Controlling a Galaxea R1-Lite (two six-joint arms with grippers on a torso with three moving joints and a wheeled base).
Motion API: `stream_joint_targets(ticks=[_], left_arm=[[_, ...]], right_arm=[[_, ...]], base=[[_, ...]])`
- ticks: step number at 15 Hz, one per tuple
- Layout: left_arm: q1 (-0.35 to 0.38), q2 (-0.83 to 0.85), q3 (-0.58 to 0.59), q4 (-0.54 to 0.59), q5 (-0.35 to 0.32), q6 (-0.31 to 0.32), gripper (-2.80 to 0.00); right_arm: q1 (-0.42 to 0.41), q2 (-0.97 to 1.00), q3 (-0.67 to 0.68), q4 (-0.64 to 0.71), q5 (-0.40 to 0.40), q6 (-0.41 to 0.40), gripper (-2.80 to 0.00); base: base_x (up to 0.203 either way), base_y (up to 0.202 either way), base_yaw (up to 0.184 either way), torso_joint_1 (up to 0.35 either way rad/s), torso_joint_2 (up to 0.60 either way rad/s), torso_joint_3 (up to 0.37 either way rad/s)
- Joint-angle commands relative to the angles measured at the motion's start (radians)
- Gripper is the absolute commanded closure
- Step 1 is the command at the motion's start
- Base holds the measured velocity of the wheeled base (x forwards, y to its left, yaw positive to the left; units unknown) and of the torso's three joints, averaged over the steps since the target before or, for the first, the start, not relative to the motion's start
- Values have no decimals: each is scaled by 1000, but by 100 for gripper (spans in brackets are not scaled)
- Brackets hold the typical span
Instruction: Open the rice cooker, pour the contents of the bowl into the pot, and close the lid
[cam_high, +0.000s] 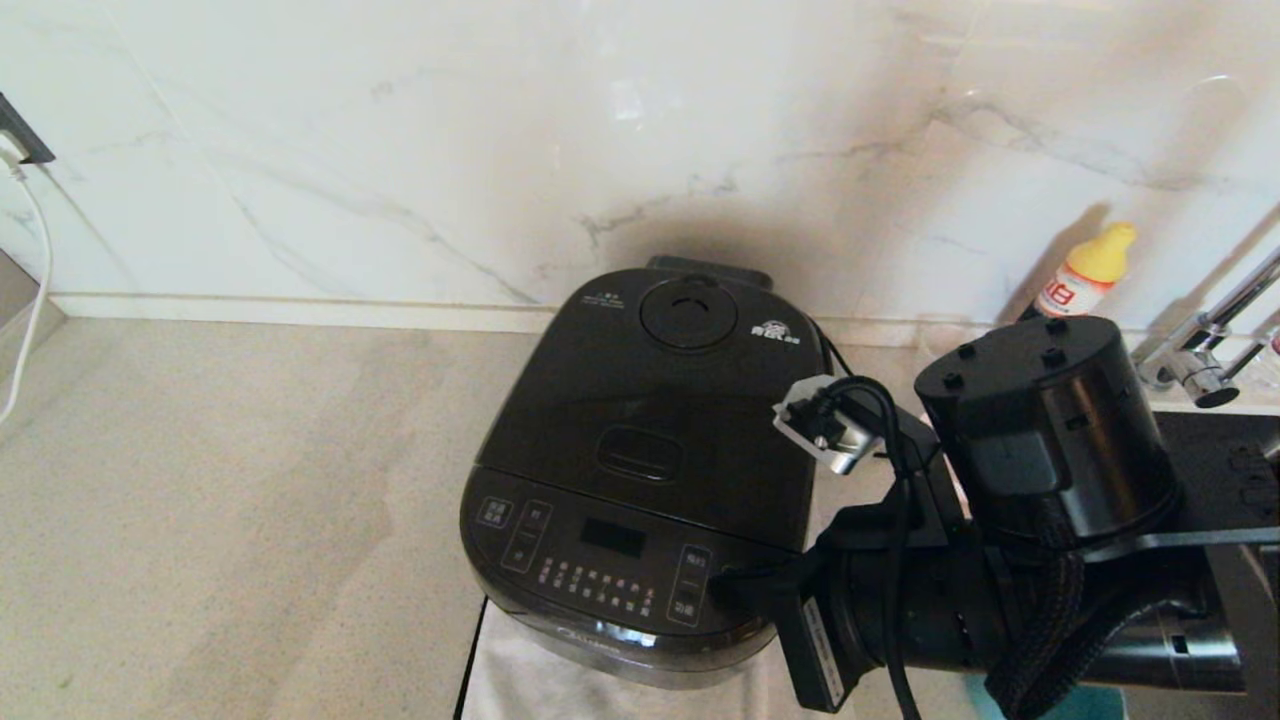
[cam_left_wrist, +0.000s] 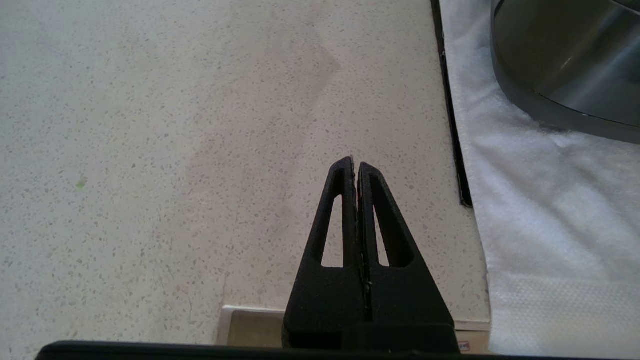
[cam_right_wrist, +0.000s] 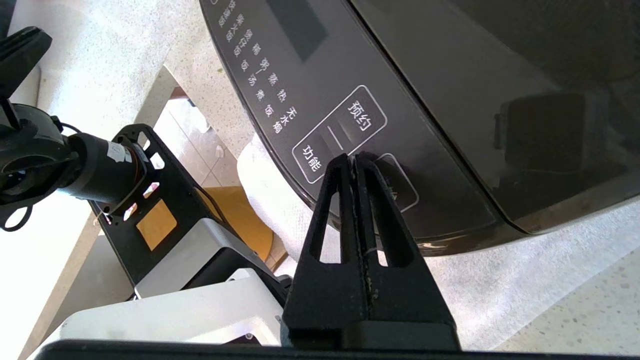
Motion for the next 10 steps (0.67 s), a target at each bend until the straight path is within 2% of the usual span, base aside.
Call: stream_joint_targets(ticks=[1,6,10], left_arm=[[0,1,0,1,0,0,0],[0,0,0,1,0,0,0],[0,2,0,1,0,0,0]], right_arm=[[-3,-5,-5,-15,-1,3,0],[-20,-106,-54,-17,-7,10,0],[-83,-202,-70,-15,-25,9,0]], base=[[0,0,0,0,0,0],[0,0,0,0,0,0],[0,0,0,0,0,0]])
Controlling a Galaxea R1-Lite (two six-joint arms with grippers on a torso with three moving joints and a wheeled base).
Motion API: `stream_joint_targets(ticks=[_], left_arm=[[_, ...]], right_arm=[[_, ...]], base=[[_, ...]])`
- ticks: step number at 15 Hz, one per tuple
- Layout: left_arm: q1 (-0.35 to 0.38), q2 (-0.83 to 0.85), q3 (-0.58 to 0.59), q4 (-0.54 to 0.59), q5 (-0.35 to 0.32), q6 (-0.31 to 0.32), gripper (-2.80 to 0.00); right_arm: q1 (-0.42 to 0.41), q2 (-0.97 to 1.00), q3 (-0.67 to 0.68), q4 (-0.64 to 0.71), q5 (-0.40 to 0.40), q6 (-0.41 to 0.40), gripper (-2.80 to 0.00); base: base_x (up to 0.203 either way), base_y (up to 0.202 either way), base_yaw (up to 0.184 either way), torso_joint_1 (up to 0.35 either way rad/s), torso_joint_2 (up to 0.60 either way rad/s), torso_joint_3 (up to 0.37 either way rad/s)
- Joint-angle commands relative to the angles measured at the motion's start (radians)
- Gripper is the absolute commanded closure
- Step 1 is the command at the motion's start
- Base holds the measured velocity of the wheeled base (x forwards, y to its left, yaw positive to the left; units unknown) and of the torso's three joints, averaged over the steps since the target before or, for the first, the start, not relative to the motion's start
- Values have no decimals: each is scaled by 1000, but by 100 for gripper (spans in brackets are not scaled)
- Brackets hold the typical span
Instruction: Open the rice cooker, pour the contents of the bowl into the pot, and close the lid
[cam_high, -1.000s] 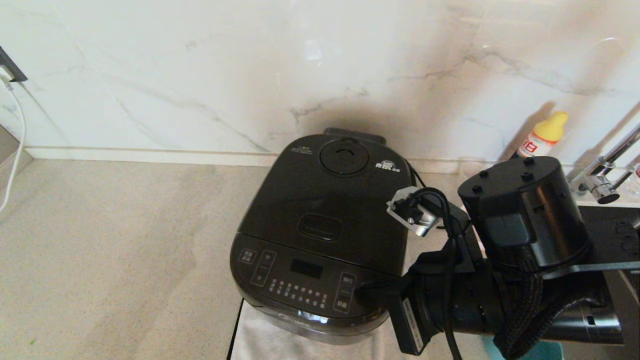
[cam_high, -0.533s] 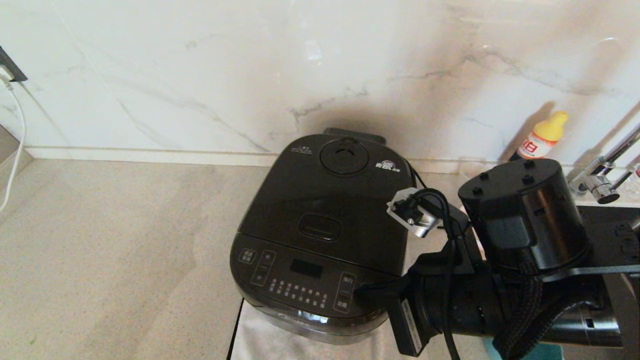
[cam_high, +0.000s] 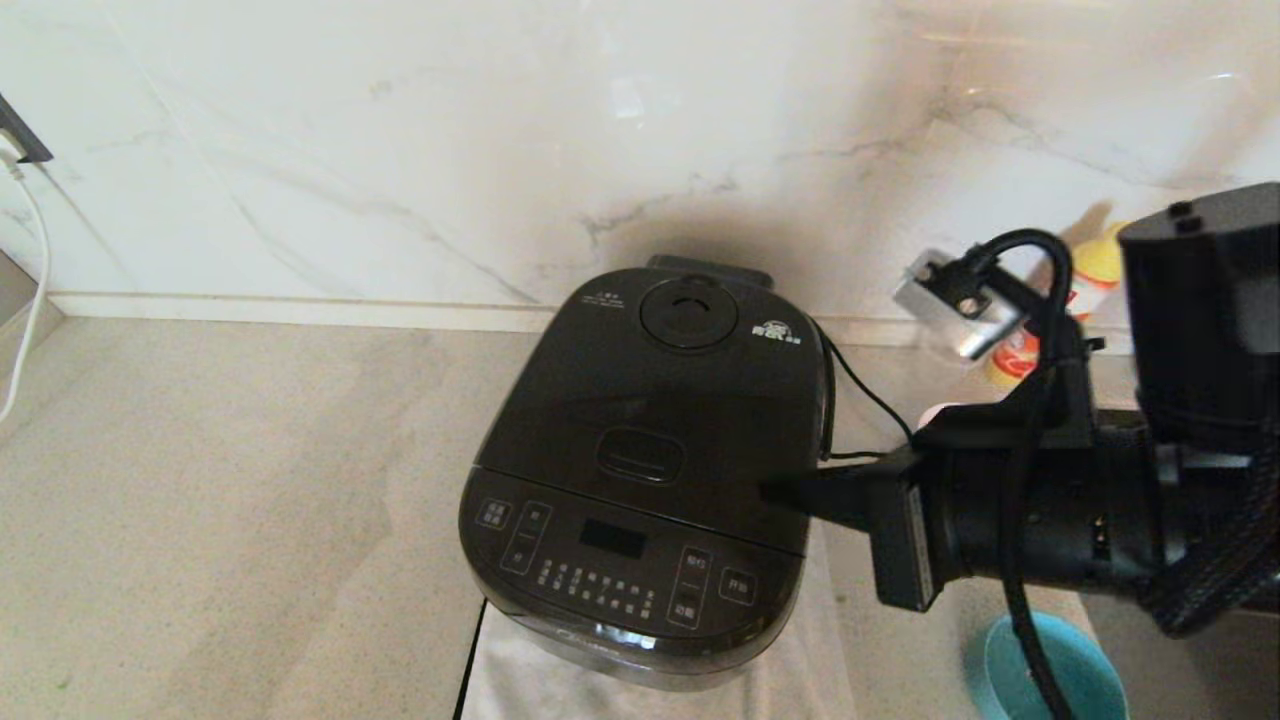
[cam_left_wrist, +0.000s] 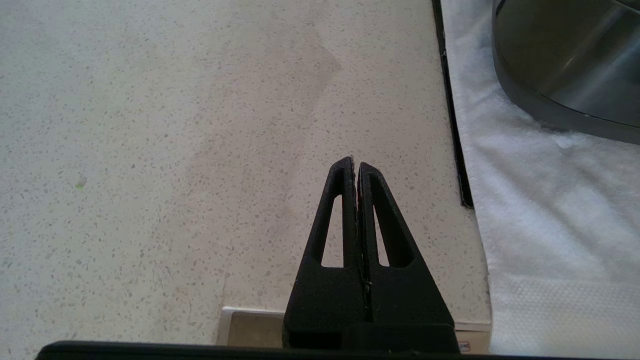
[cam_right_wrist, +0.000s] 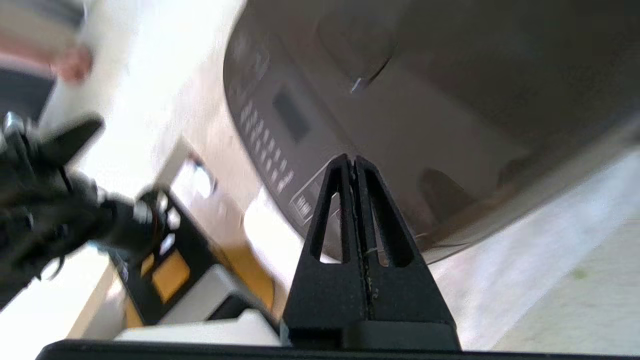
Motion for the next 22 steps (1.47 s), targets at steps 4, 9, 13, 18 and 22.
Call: stream_joint_targets(ticks=[4,9,13,18,22], left_arm=[[0,1,0,1,0,0,0],[0,0,0,1,0,0,0],[0,1,0,1,0,0,0],[0,0,0,0,0,-1,0],[0,0,0,-1,0,-3,0]], right_arm=[[-188,-175,-2,48,-167,-77,0],[-307,-404,88,63,-601,-255,0],[-411,-757,277,85,-679,-357,0],[-671,-1178,671,65,-707,-447,0],[-861,-1200,830,60,-729,-462,0]], base=[[0,0,0,0,0,0],[0,0,0,0,0,0],[0,0,0,0,0,0],[0,0,0,0,0,0],[0,0,0,0,0,0]])
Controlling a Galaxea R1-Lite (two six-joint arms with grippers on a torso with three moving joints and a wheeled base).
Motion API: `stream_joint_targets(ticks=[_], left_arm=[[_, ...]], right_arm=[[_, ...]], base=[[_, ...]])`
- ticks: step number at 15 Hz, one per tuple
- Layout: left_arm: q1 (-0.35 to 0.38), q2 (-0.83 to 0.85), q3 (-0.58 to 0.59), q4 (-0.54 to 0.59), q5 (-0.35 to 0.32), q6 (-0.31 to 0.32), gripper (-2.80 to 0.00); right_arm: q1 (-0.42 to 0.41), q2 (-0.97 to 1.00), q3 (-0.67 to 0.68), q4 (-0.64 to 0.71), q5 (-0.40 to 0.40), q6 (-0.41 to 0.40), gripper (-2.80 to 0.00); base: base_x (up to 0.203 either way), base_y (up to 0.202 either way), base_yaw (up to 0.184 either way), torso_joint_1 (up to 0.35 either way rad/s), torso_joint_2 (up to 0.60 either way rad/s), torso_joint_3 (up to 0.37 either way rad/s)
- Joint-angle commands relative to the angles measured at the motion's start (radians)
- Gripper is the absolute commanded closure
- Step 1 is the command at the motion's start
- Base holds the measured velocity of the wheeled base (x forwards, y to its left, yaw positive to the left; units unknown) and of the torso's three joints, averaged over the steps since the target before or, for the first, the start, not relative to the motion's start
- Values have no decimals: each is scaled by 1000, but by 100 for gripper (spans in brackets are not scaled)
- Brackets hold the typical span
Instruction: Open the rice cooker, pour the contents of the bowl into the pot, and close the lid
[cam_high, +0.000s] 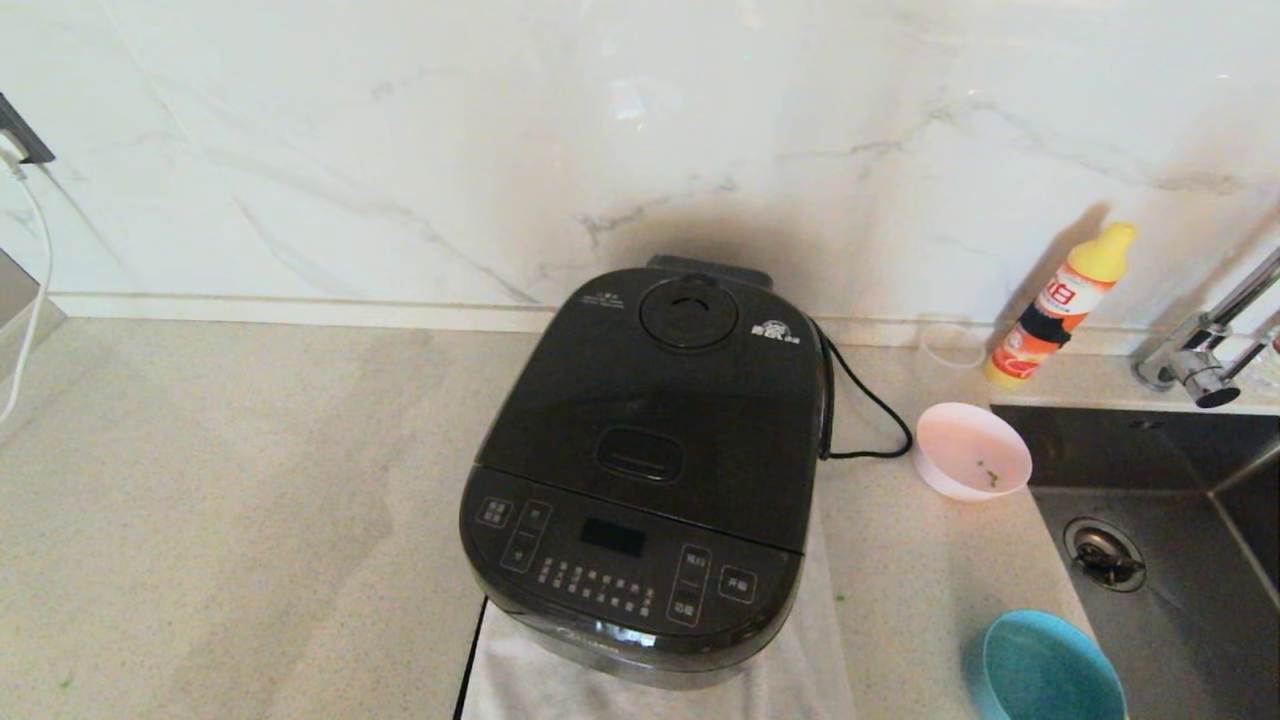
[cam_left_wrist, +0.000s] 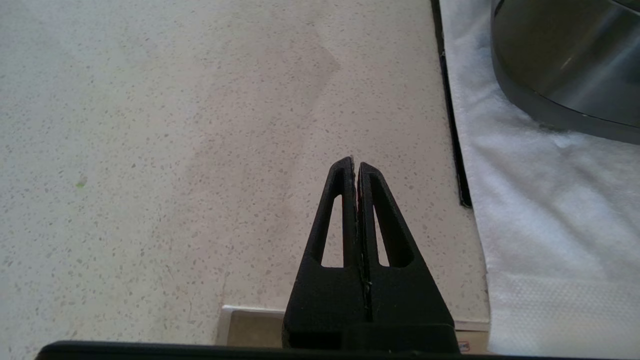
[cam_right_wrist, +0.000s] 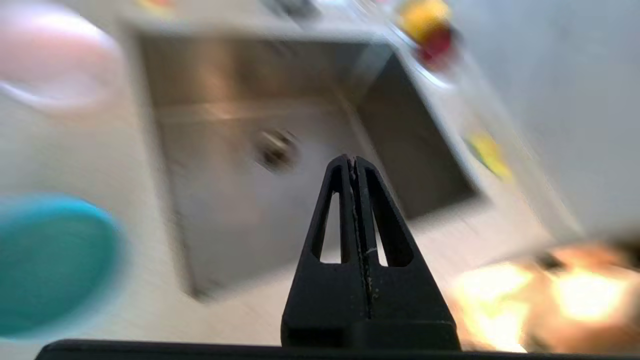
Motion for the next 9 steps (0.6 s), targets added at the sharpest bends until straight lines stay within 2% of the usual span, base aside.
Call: stream_joint_targets(ticks=[1,3,4,5,7,8,9], left_arm=[[0,2,0,-1,3,-1,0],[0,0,0,1,3,-2,0],[0,2,0,1,3,-2,0],[0,0,0,-1,3,-4,0],[0,2,0,-1,4,-5,0],[0,1,0,0,7,-4,0],[0,0,0,-1,8,-5,0]], right_arm=[[-105,-49,78,33,11,-21,0],[-84,-99,189,-10,66,-12,0],[-69,-161,206,-28,160,-11,0],[-60,-216,213,-26,321,-8,0],[-51,-305,227,-10,592,2,0],[-48,-308,256,-11,682,21,0],[-47,-306,281,-19,705,49,0]], base=[[0,0,0,0,0,0],[0,0,0,0,0,0],[0,0,0,0,0,0],[0,0,0,0,0,0],[0,0,0,0,0,0],[0,0,0,0,0,0],[0,0,0,0,0,0]])
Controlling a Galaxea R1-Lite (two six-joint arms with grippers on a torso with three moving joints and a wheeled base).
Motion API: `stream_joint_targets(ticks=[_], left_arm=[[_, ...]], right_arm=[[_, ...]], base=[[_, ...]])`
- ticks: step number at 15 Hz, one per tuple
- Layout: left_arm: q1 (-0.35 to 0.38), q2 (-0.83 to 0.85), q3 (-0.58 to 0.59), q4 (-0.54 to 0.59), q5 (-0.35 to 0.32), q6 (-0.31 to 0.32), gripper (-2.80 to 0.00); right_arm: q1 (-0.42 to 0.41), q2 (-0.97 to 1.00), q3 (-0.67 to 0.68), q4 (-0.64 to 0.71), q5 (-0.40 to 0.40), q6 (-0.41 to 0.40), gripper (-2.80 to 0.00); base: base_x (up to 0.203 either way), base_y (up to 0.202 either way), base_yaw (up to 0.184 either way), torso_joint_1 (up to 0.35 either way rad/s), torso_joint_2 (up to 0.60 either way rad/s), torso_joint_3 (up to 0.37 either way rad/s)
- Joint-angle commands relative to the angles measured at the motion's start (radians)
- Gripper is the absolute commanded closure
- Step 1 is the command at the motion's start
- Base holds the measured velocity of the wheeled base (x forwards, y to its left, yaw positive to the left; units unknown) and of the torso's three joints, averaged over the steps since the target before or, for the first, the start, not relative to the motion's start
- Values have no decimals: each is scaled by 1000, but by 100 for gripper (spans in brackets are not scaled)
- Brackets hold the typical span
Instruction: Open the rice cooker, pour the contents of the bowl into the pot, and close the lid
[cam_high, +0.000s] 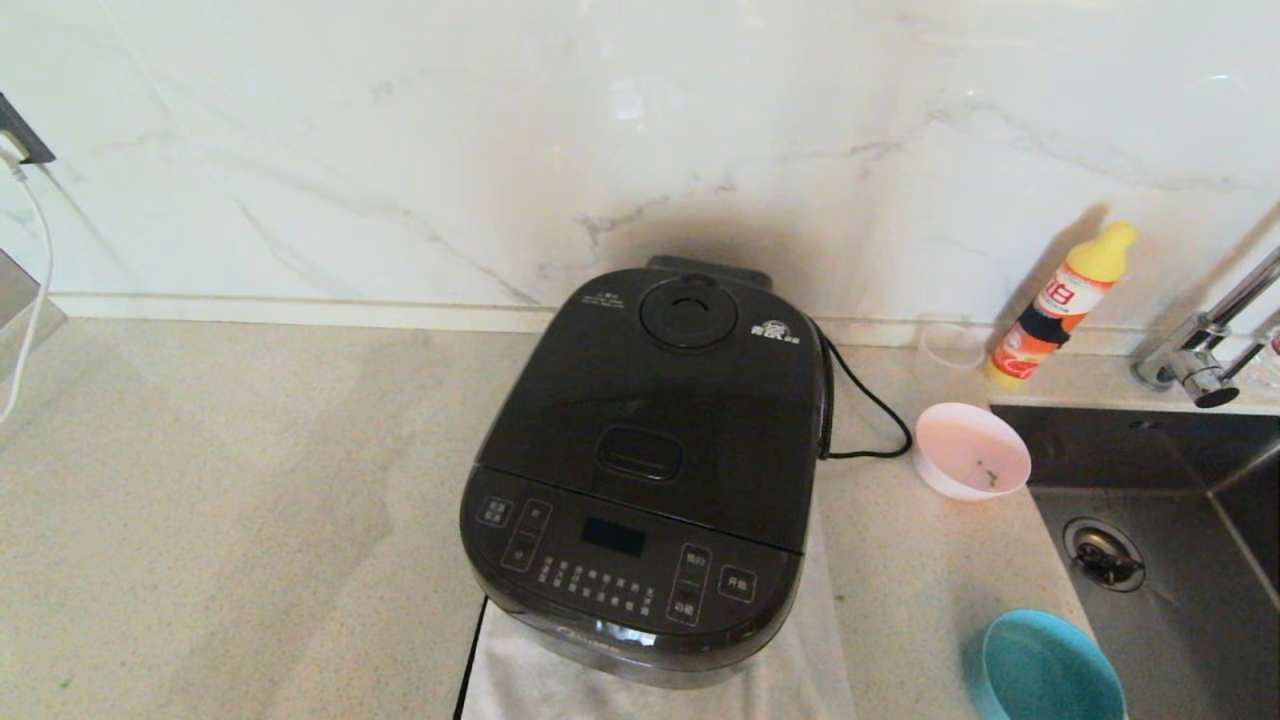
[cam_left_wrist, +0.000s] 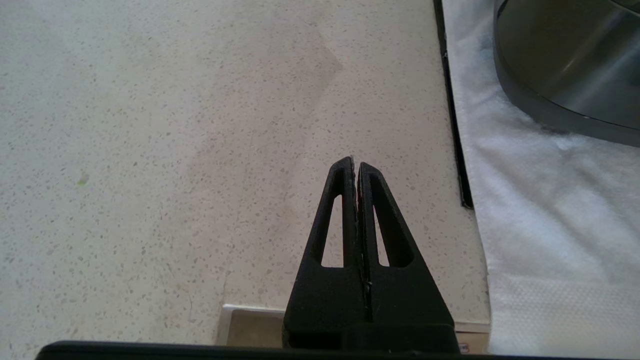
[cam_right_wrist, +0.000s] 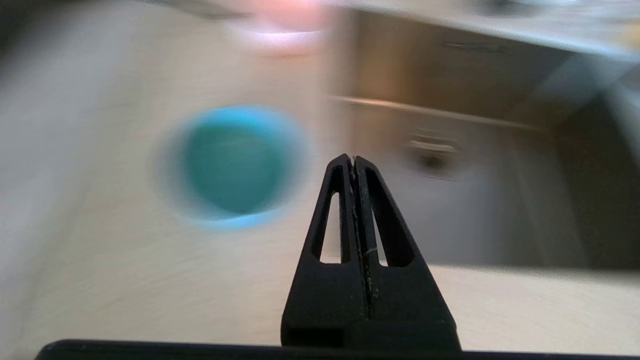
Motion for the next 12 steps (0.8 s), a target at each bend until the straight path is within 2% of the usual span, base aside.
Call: stream_joint_targets(ticks=[1,9,12], left_arm=[[0,2,0,0,2,0,0],[0,2,0,0,2,0,0],[0,1,0,0,1,0,0]], right_arm=[[4,-40,27,-17,115,41,0],[4,-41,27,-15,115,38,0],[4,-42,27,-15,115,64,0]], base=[[0,0,0,0,0,0],[0,0,0,0,0,0],[0,0,0,0,0,0]])
